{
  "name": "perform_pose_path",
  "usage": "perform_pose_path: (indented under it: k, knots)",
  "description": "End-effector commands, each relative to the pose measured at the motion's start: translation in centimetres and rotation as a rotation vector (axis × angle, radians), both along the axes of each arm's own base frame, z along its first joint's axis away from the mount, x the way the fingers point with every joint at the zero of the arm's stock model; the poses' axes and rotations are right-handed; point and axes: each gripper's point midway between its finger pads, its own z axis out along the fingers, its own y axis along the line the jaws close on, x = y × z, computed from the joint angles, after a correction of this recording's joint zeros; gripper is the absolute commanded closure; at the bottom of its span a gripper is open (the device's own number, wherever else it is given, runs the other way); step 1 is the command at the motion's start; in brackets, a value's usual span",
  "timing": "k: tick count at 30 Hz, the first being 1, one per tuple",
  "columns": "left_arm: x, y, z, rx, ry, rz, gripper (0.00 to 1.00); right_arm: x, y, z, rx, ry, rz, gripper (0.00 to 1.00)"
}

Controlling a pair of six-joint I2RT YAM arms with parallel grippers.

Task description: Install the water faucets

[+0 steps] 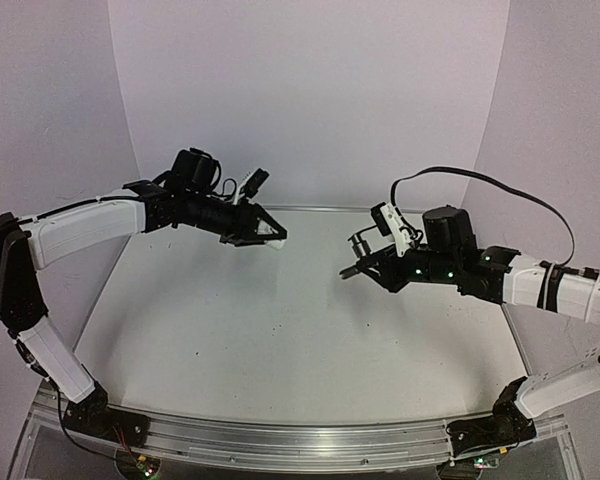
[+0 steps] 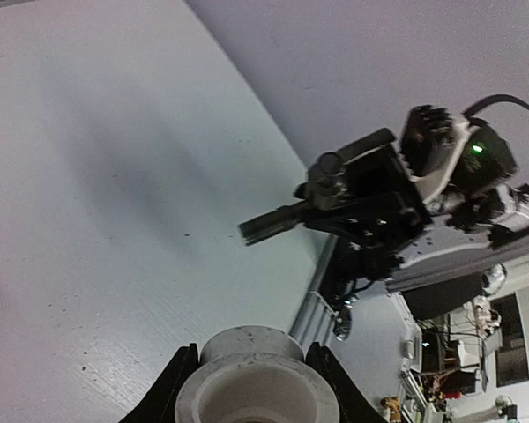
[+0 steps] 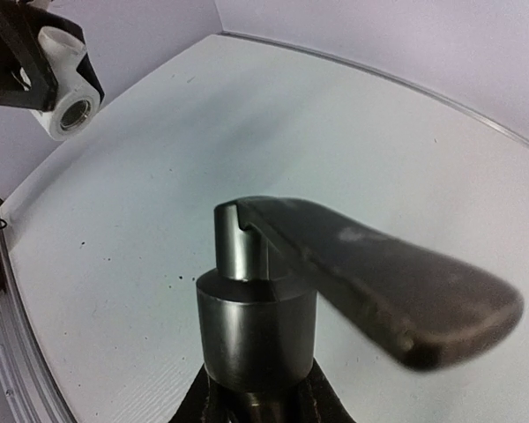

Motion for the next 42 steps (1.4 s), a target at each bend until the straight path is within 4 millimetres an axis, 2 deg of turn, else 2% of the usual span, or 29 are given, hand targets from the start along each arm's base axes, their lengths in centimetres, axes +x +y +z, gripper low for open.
perform_pose_path:
  k: [1,4,7,12,15,20,24,29,42]
  knots:
    - [-4.3,1.4,8.8,-0.298,-0.077,-0.273,1.00,0.5,3.4,9.5,0.131,-0.333,0.169,1.00]
    - [-4.3,2.7,12.0,-0.385,-0.076,-0.282,1.00,0.3,4.3,13.6,0.210,-0.478,0.214,1.00]
    - [-5.0,3.1,14.5,-0.451,-0.046,-0.320,1.00,-0.3,5.0,16.9,0.273,-0.602,0.259,1.00]
    - [-6.2,3.6,17.6,-0.519,-0.005,-0.348,1.00,-2.5,5.8,21.2,0.323,-0.842,0.370,1.00]
    - [-6.6,3.9,19.0,-0.550,0.028,-0.354,1.00,-3.7,6.1,23.2,0.327,-0.991,0.432,1.00]
    - [-6.2,3.8,19.5,-0.559,0.084,-0.329,1.00,-5.1,6.4,24.5,0.319,-1.135,0.505,1.00]
    - [-5.7,3.7,19.3,-0.564,0.123,-0.300,1.00,-6.0,6.7,25.2,0.362,-1.154,0.554,1.00]
    - [-5.6,3.7,19.6,-0.573,0.140,-0.281,1.00,-6.2,7.0,25.0,0.391,-1.185,0.575,1.00]
    - [-6.0,4.0,20.0,-0.578,0.157,-0.280,1.00,-6.0,8.0,26.0,0.454,-1.251,0.608,1.00]
